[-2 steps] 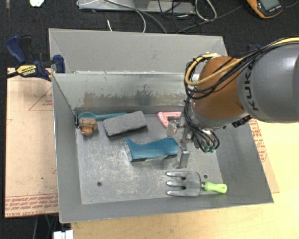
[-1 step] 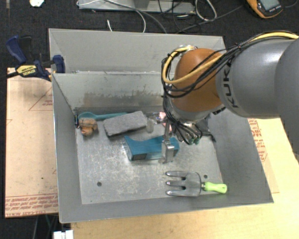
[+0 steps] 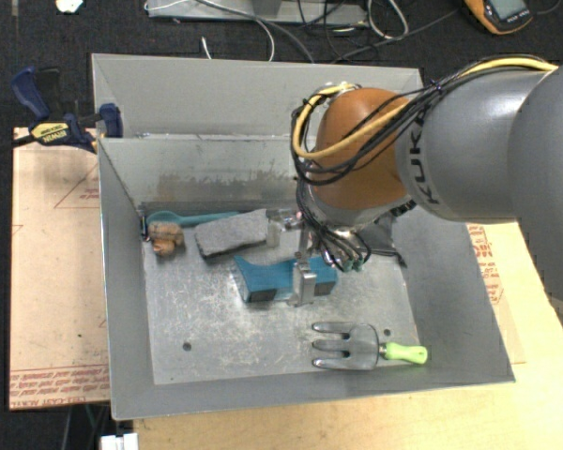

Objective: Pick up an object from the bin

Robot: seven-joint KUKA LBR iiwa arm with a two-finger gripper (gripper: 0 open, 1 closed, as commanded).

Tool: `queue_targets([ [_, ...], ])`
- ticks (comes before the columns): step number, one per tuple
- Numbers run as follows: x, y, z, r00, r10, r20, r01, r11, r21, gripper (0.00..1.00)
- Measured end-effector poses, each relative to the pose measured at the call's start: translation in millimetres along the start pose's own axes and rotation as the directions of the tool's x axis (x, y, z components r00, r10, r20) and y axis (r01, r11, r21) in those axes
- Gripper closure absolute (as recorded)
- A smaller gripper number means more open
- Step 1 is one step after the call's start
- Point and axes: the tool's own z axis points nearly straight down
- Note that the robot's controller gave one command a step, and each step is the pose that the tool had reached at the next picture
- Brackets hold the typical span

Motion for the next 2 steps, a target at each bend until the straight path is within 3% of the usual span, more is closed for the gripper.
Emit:
queue_targets([
  [1, 10.1, -7.4, 72.8, 0.999, 0.039, -0.002, -0.039, 0.999, -0.001, 0.00],
  [2, 13.5, -21.4, 66.5, 1.000, 0.015, 0.016, -0.015, 1.000, -0.002, 1.00],
])
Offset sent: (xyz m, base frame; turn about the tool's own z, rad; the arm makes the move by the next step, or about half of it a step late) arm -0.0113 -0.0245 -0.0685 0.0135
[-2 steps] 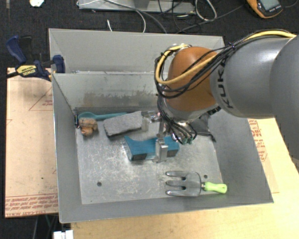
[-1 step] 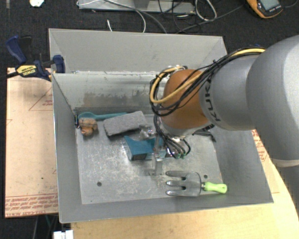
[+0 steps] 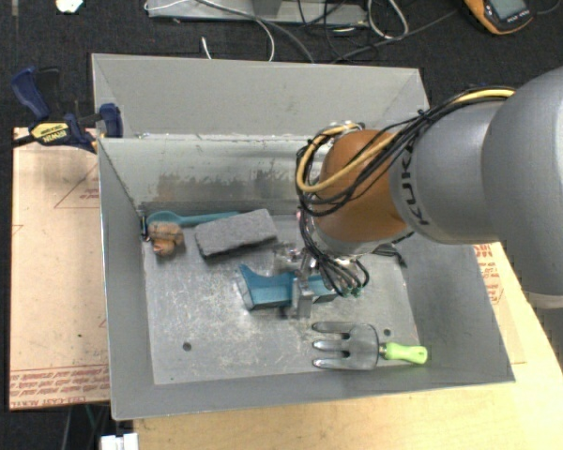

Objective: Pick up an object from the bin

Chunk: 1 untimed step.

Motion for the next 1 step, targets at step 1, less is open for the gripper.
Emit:
queue_targets([
  [1, 0.0, 0.0, -0.1, 1.000, 0.000, 0.000, 0.000, 1.000, 0.000, 1.00],
])
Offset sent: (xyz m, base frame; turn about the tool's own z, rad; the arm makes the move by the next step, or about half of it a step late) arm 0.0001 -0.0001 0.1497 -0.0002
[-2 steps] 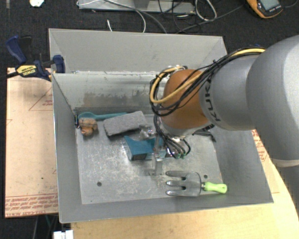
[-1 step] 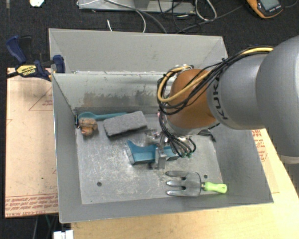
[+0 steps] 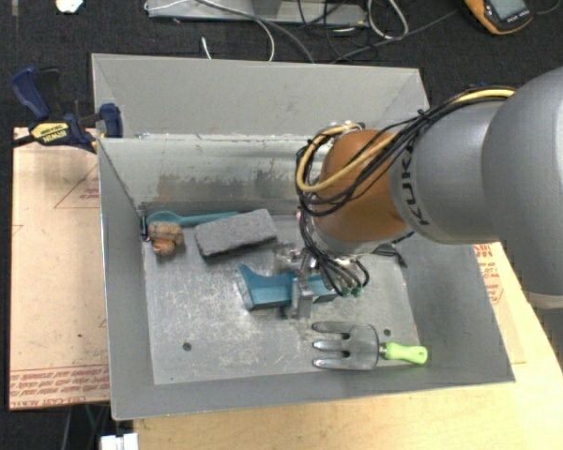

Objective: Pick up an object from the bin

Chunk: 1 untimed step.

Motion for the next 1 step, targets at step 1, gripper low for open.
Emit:
queue_targets([
  [1, 3.8, 0.0, -37.7, 1.000, -0.001, -0.014, 0.001, 1.000, 0.001, 1.00],
])
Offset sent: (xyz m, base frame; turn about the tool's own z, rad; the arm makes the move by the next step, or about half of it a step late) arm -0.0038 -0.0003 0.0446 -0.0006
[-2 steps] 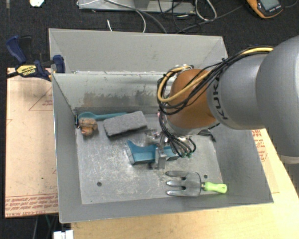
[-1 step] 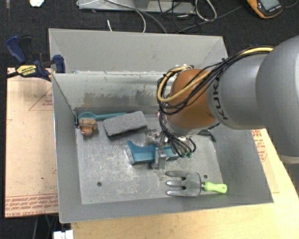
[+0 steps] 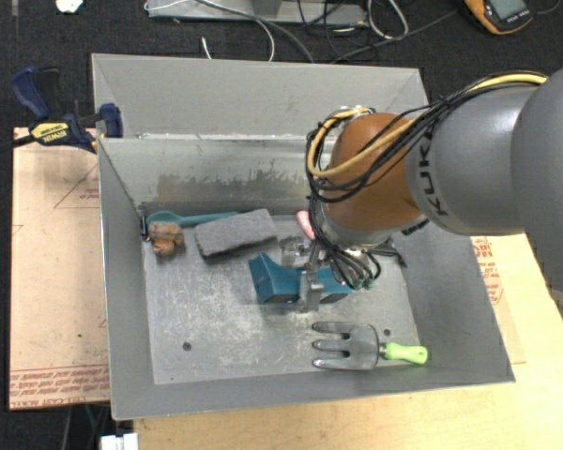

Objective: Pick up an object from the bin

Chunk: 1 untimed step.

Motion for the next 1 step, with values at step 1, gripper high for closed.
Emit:
queue_targets([
  [1, -2.8, -0.1, -30.4, 1.000, 0.000, 0.009, 0.000, 1.000, 0.001, 1.00],
])
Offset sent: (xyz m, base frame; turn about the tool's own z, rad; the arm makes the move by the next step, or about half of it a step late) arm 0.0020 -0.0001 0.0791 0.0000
